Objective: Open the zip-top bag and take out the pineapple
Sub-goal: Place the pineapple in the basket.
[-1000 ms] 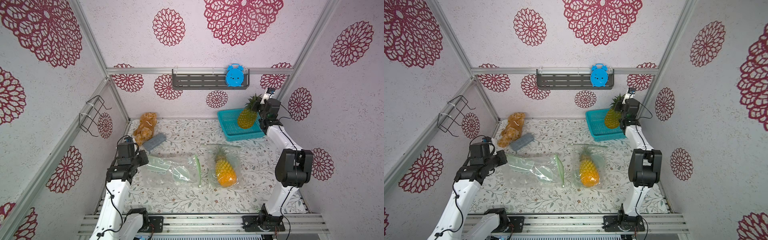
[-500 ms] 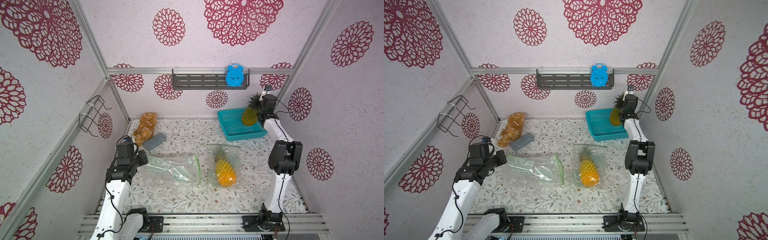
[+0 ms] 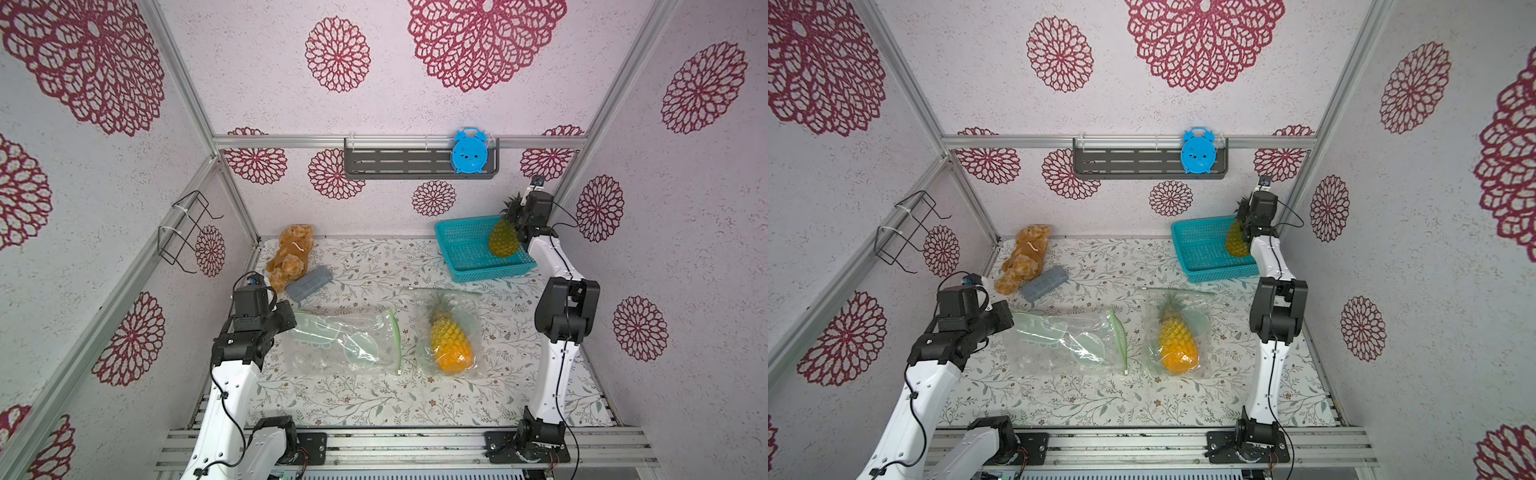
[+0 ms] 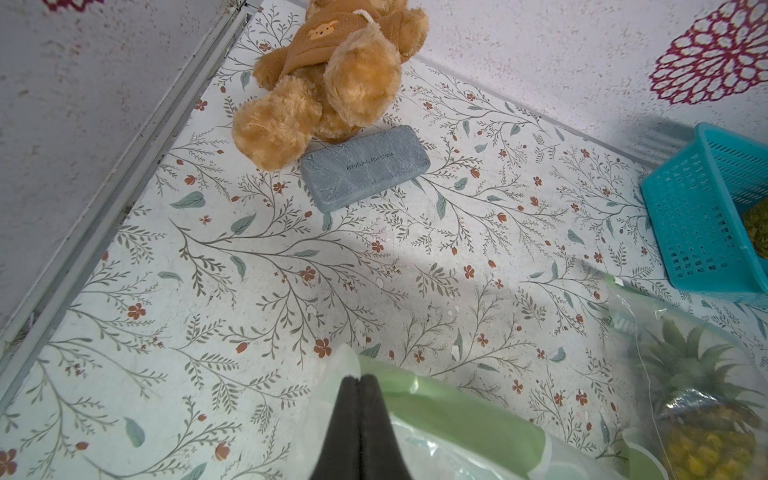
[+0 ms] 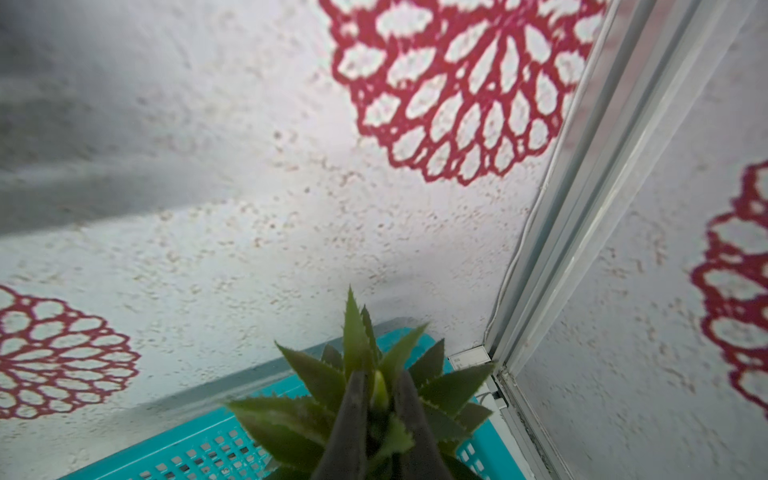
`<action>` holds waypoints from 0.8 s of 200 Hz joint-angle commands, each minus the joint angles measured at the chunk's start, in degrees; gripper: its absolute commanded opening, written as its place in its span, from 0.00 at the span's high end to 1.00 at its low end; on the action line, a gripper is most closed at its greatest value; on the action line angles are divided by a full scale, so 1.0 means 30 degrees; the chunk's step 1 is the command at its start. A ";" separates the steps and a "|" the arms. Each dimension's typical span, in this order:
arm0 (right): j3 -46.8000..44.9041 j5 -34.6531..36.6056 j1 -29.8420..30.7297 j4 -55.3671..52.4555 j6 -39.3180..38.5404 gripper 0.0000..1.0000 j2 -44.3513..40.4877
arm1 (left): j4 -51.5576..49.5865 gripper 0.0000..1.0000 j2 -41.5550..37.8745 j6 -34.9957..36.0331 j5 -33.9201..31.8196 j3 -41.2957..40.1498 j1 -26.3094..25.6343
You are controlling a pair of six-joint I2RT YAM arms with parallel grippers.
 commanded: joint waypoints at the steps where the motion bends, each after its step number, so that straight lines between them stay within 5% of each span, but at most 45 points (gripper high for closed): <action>1: 0.1030 0.0440 -0.0180 0.2613 -0.0150 1.00 -0.0947 | 0.0236 1.00 -0.0196 0.0252 0.0099 -0.0215 0.0195; 125: -0.2755 0.0956 -0.0180 0.3795 -0.0134 1.00 -0.2470 | 0.0242 1.00 -0.0197 0.0239 0.0217 -0.0200 0.0195; 160: -0.3396 0.0883 -0.0180 0.3970 -0.0166 0.88 -0.2957 | 0.0211 1.00 -0.0218 0.0257 0.0252 -0.0200 0.0224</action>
